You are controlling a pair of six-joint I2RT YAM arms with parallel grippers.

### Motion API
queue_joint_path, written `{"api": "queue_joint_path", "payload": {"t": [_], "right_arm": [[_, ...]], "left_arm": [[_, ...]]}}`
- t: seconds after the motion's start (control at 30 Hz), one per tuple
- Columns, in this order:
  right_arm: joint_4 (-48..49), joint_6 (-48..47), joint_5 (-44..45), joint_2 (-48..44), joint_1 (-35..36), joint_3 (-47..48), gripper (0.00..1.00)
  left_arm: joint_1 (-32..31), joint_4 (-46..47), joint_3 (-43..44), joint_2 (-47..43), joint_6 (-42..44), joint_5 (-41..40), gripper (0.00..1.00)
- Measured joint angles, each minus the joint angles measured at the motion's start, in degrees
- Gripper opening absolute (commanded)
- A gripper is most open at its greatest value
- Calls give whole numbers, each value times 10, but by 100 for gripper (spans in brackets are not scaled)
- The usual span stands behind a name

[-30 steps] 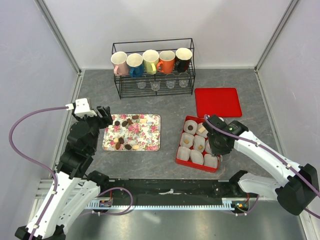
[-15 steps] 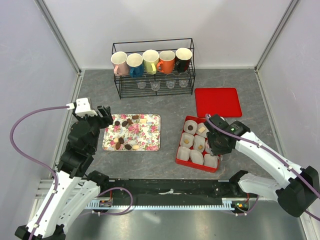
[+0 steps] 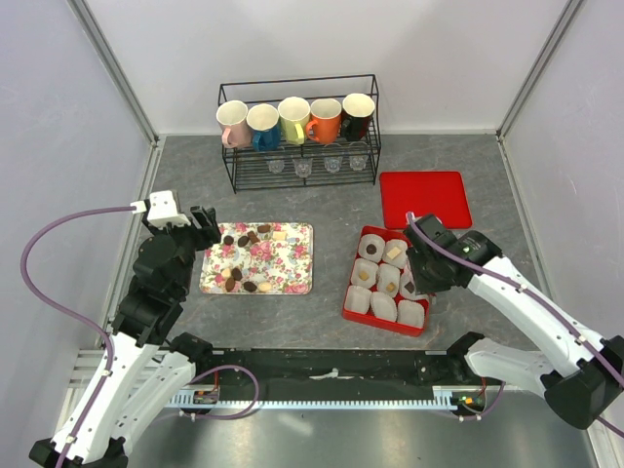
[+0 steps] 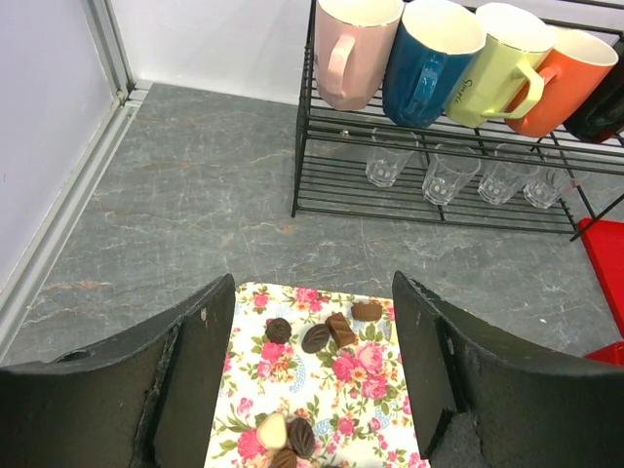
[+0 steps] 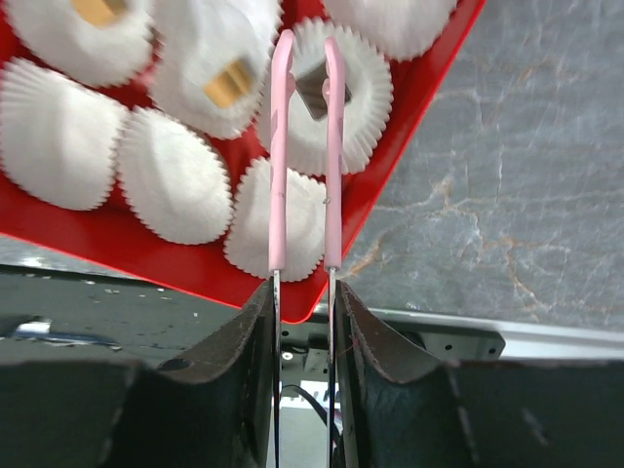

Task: Pack the chocolate
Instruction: Place the fake chocolate in the packing box, then pick up the fake chocolate from the plate.

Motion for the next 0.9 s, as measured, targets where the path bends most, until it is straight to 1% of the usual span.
{"api": "queue_joint_path", "payload": {"t": [0.3, 0.43, 0.53, 0.63, 0.9], "right_arm": [[-13, -31, -6, 2, 0, 80, 25], [1, -49, -25, 13, 0, 116, 24], [25, -57, -42, 27, 7, 122, 23], [50, -66, -52, 51, 31, 125, 24], [136, -95, -59, 139, 125, 153, 24]], "left_arm": [[0, 0, -1, 0, 0, 0, 72], [0, 0, -1, 0, 0, 0, 72], [0, 0, -1, 0, 0, 0, 72], [0, 0, -1, 1, 0, 0, 72], [0, 0, -2, 3, 0, 0, 72]]}}
